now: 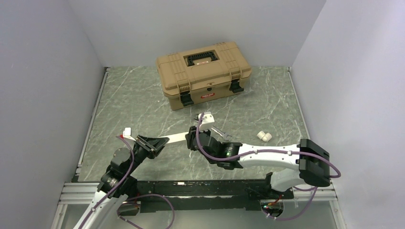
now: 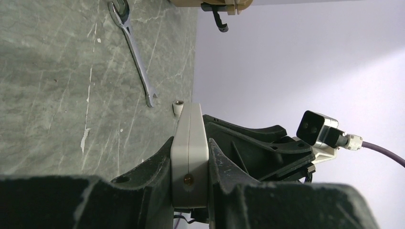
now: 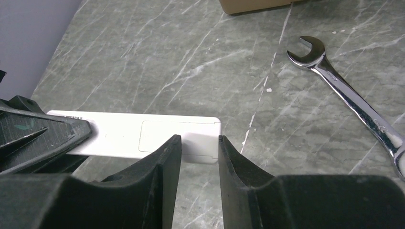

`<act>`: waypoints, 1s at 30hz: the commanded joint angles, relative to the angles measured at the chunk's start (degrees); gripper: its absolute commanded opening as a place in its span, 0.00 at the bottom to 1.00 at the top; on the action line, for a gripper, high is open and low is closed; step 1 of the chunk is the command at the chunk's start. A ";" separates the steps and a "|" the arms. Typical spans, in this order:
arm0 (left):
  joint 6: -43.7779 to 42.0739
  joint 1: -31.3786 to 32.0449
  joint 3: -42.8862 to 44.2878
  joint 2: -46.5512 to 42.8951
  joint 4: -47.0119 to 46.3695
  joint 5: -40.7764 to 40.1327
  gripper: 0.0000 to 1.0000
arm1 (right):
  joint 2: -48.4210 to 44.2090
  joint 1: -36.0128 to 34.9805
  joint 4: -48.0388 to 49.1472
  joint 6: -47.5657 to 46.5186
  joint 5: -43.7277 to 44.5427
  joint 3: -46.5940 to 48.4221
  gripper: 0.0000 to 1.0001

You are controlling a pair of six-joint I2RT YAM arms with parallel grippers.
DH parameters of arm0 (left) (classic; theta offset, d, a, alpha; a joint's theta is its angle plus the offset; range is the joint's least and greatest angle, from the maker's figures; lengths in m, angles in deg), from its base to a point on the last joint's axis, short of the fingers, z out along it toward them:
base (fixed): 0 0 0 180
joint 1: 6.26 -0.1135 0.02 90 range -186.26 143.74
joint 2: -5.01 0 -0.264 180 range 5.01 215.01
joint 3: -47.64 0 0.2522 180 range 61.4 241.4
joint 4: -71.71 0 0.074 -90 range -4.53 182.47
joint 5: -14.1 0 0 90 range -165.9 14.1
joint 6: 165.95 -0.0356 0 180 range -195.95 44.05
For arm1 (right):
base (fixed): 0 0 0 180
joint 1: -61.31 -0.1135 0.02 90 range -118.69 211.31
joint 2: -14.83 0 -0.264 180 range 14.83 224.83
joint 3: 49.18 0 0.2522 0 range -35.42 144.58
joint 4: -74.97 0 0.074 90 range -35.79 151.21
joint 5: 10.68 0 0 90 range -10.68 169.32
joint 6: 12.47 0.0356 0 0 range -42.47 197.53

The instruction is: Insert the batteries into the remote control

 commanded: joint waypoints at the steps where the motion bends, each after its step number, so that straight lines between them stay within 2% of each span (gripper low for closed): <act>1: 3.69 0.19 1.11 -6.13 -6.08 -0.79 0.00 | -1.60 -3.18 -0.06 2.37 -5.93 2.29 0.37; 4: 3.82 0.08 1.08 -6.74 -5.45 -0.92 0.00 | -2.77 -3.07 -2.77 2.98 -3.81 2.03 0.38; 10: 3.08 0.16 1.86 -7.04 -4.24 -1.27 0.00 | -5.23 -3.17 -7.57 4.25 -0.36 0.77 0.49; 21: 3.12 0.17 1.45 -6.82 -4.50 -0.92 0.00 | -9.90 -3.17 -10.87 4.92 3.76 -0.10 0.60; 30: 1.90 0.11 0.54 -7.45 -4.13 1.34 0.00 | -19.20 -2.00 -11.59 6.23 4.29 -1.92 0.70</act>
